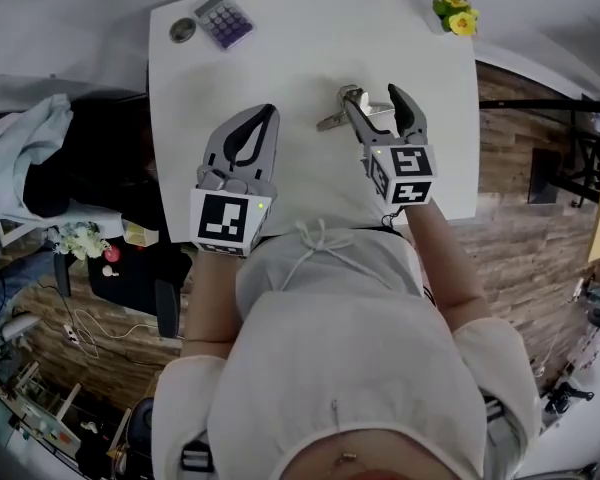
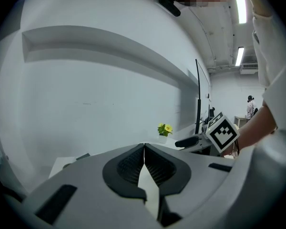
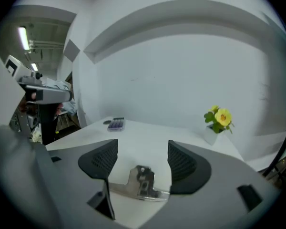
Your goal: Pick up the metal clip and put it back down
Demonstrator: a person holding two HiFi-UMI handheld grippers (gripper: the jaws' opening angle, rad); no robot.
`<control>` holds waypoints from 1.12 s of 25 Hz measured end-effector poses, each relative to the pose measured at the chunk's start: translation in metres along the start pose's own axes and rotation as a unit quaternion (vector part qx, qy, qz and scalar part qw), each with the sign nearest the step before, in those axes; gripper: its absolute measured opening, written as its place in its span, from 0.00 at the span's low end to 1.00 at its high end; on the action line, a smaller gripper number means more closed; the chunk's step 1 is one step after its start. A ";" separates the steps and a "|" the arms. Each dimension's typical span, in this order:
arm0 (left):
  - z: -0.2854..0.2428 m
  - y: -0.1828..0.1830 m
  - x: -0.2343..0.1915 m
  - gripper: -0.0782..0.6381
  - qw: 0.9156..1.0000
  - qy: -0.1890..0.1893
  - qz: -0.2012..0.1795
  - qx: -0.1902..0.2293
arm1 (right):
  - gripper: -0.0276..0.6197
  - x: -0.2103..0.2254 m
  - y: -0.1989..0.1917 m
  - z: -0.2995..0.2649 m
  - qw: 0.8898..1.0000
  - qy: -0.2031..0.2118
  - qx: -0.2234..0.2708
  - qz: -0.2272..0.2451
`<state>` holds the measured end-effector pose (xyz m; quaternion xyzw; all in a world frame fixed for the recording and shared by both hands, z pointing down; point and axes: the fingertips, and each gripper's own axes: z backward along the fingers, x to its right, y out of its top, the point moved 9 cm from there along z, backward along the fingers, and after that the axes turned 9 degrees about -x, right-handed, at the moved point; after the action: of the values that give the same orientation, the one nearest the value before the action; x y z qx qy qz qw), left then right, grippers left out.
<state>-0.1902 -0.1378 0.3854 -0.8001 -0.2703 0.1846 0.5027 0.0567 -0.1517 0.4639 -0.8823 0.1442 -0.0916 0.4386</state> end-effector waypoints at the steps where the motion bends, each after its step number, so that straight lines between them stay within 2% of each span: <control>1: 0.002 0.003 0.004 0.14 1.000 0.002 -0.005 0.005 | 0.54 0.001 0.007 0.010 1.000 -0.002 0.024 0.008; 5: 0.016 0.019 0.015 0.14 0.999 0.007 -0.007 0.032 | 0.47 0.005 0.028 0.051 0.994 -0.013 0.101 0.029; 7: 0.024 0.029 0.018 0.14 0.999 0.010 0.001 0.042 | 0.44 0.006 0.036 0.072 0.989 -0.016 0.137 0.046; 10: 0.035 0.044 0.024 0.14 0.998 0.024 -0.006 0.054 | 0.35 0.008 0.046 0.103 0.981 -0.015 0.180 0.071; 17: 0.057 0.068 0.043 0.14 0.996 0.045 -0.021 0.076 | 0.05 0.029 0.059 0.157 0.972 -0.037 0.229 0.038; 21: 0.065 0.077 0.049 0.14 0.995 0.051 -0.031 0.083 | 0.05 0.037 0.063 0.170 0.971 -0.029 0.235 0.024; 28: 0.070 0.086 0.053 0.14 0.994 0.058 -0.037 0.090 | 0.05 0.037 0.067 0.177 0.972 -0.013 0.232 0.029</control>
<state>-0.1666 -0.0855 0.2770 -0.7507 -0.2523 0.1425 0.5937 0.1312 -0.0705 0.3061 -0.7528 0.1387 -0.0986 0.6359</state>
